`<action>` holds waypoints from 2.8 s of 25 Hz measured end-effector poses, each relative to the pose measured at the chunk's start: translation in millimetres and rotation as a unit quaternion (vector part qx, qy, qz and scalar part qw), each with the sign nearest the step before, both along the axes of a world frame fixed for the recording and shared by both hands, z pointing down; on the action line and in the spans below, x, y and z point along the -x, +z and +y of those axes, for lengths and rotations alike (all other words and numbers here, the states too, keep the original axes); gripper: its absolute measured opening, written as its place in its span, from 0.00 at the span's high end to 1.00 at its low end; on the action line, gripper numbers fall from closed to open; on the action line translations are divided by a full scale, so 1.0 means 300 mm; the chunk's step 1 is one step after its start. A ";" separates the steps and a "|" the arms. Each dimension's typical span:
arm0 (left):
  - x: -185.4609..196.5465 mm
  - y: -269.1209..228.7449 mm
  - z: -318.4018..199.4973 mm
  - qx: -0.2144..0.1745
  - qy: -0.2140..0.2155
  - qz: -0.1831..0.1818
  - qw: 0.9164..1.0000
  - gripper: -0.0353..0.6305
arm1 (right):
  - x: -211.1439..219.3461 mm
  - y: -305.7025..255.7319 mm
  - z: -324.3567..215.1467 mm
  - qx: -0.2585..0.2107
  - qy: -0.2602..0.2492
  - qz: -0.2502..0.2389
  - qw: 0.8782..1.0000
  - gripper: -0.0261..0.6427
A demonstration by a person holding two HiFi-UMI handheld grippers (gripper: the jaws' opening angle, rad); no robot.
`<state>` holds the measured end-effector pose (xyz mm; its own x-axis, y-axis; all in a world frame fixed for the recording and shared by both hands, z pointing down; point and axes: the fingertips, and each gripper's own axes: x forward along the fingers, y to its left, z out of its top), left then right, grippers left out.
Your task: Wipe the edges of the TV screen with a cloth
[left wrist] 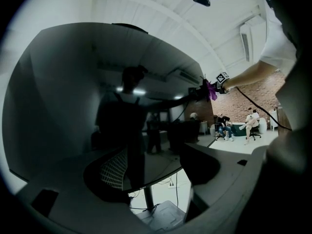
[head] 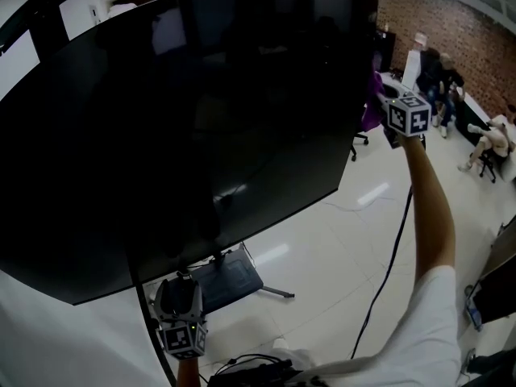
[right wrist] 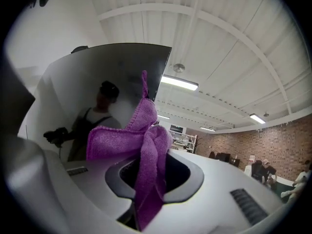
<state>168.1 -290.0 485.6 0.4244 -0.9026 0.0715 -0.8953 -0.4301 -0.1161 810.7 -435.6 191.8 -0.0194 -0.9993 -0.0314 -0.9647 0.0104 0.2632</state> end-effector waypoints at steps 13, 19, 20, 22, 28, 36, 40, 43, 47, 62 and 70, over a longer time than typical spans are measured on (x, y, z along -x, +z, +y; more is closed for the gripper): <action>-0.040 0.075 0.001 0.028 0.013 -0.010 0.999 0.46 | 0.013 0.663 -0.033 0.083 -0.004 -0.069 0.994 0.84; -0.042 0.104 -0.015 0.033 0.013 -0.019 0.999 0.46 | 0.007 0.947 -0.058 0.125 0.003 -0.100 0.987 0.84; -0.039 0.108 -0.017 0.035 0.012 -0.021 0.999 0.46 | 0.006 0.981 -0.062 0.127 0.004 -0.105 0.986 0.84; -0.032 0.116 -0.018 0.037 0.009 -0.023 0.999 0.46 | 0.005 1.040 -0.067 0.129 0.007 -0.118 0.985 0.84; -0.014 0.171 0.006 0.051 0.003 -0.033 0.998 0.46 | 0.000 1.245 -0.055 0.149 0.026 -0.129 0.980 0.84; -0.007 0.230 0.040 0.085 -0.007 -0.044 0.995 0.46 | -0.022 1.528 -0.054 0.195 0.078 -0.208 0.955 0.84; 0.033 0.247 0.070 0.090 -0.017 -0.050 0.995 0.46 | -0.018 1.580 -0.048 0.169 0.090 -0.257 0.947 0.84; 0.049 0.216 0.095 0.093 -0.028 -0.048 0.994 0.46 | -0.026 1.605 -0.036 0.183 0.098 -0.252 0.945 0.84; 0.085 0.275 0.135 0.099 -0.027 -0.055 0.993 0.46 | 0.066 1.672 -0.023 0.175 0.090 -0.273 0.941 0.84; 0.192 0.245 0.230 0.092 -0.042 -0.024 0.995 0.46 | 0.604 1.726 -0.063 0.202 -0.015 -0.238 0.950 0.84; 0.381 0.174 0.273 0.091 -0.082 0.010 0.992 0.46 | 1.019 1.738 -0.075 0.220 -0.070 -0.208 0.951 0.84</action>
<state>53.6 -208.1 537.8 0.2752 -0.9329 0.2322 -0.9565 -0.2899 -0.0312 505.1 -458.1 713.1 -0.2294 -0.9062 0.3551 -0.9657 0.1664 -0.1991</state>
